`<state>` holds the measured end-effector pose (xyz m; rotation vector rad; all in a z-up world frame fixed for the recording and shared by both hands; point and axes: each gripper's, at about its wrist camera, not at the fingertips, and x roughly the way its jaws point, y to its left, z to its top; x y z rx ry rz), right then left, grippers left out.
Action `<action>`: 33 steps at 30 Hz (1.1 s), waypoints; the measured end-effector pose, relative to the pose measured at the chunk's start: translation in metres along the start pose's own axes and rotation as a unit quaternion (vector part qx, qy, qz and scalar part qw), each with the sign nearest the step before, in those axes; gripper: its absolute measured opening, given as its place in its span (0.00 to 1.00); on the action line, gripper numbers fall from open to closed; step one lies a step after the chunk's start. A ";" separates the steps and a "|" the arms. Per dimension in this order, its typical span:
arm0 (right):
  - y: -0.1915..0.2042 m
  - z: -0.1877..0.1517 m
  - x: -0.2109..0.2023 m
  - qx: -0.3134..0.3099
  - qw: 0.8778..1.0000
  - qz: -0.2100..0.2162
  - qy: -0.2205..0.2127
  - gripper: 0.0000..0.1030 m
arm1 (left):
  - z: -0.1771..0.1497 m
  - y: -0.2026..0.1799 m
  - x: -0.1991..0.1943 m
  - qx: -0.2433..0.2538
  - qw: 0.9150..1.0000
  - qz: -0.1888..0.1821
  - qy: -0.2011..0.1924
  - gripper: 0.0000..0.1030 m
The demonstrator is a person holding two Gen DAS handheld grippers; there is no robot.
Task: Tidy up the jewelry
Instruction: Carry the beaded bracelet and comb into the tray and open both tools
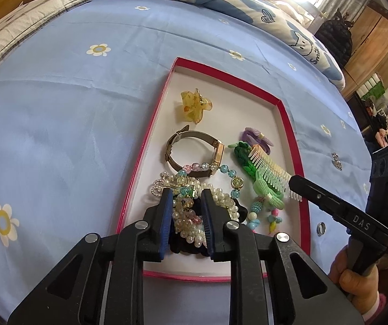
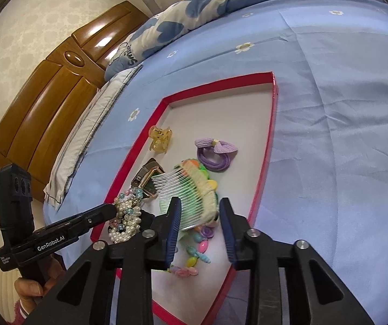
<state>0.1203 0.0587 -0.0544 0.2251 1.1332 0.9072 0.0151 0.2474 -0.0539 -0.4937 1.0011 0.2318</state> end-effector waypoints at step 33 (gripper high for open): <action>0.001 -0.006 -0.044 0.005 0.999 0.009 -0.047 0.77 | -0.008 -0.011 -0.031 -0.002 1.000 -0.012 -0.022 0.74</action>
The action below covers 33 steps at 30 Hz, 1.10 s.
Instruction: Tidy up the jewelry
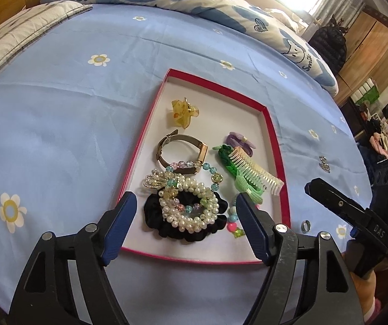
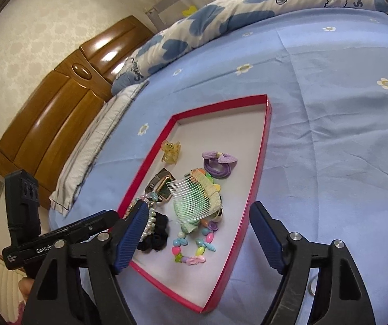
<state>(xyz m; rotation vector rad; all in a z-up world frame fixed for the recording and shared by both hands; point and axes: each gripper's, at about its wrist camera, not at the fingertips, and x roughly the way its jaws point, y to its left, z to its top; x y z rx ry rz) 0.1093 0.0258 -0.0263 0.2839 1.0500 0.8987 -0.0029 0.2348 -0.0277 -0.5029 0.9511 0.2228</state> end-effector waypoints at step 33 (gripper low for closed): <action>0.056 -0.057 -0.075 -0.109 0.989 -0.097 -0.034 0.91 | -0.058 -0.033 -0.091 0.075 0.991 0.089 -0.067 0.86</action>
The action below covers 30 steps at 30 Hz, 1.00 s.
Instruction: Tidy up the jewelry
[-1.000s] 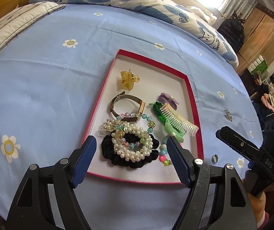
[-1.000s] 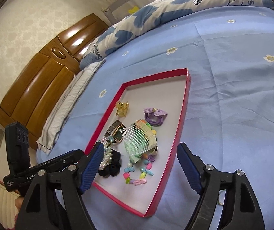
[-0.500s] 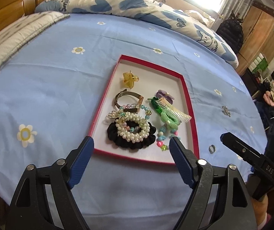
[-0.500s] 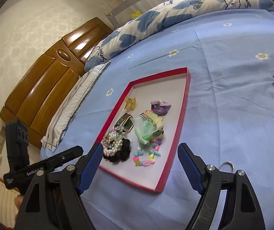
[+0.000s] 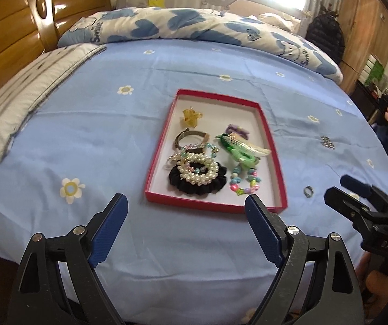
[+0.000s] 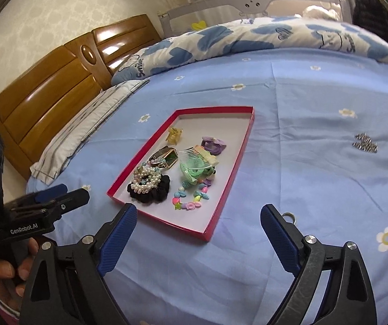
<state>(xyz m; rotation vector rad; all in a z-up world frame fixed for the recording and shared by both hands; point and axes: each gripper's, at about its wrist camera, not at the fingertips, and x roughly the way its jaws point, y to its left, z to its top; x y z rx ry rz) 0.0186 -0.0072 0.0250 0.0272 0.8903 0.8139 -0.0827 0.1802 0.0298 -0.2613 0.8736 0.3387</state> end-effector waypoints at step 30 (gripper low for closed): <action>0.003 -0.038 0.007 -0.017 0.998 -0.049 -0.027 1.00 | -0.036 0.002 0.020 -0.007 0.996 0.080 -0.038 1.00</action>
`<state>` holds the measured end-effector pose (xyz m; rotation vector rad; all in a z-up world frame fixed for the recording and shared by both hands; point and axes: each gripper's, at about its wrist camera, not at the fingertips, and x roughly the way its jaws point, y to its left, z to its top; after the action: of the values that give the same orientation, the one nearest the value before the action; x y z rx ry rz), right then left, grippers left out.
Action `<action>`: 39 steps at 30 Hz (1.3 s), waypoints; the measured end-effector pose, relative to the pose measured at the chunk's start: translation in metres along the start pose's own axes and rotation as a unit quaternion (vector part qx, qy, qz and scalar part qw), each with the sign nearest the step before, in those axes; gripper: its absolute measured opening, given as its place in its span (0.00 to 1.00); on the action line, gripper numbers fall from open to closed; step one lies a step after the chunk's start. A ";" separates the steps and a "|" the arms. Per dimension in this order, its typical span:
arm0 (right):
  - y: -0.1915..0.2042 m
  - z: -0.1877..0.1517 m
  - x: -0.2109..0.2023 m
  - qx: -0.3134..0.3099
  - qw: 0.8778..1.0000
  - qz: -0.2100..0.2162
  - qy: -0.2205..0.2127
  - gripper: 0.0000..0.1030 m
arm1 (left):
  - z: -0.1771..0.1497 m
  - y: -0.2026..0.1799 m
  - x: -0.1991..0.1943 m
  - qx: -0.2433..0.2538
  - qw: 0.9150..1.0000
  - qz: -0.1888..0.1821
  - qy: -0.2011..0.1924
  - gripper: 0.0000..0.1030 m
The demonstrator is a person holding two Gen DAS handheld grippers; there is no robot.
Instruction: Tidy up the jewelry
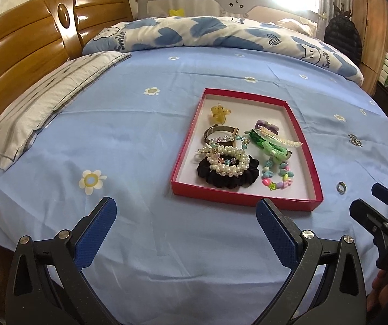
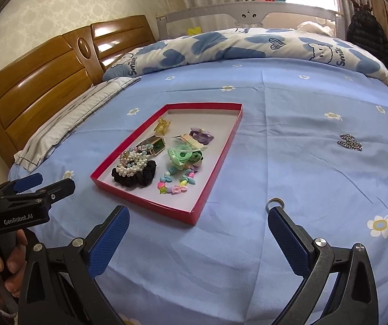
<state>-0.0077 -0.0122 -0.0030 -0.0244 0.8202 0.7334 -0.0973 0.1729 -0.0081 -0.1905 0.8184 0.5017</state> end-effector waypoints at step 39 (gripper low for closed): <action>0.003 0.014 -0.012 -0.013 1.000 0.006 -0.027 1.00 | 0.016 -0.016 -0.022 0.021 0.999 -0.028 -0.028 1.00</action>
<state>-0.0057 -0.0128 0.0155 -0.0230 0.7590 0.7523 -0.0915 0.1564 0.0183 -0.1587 0.7662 0.4345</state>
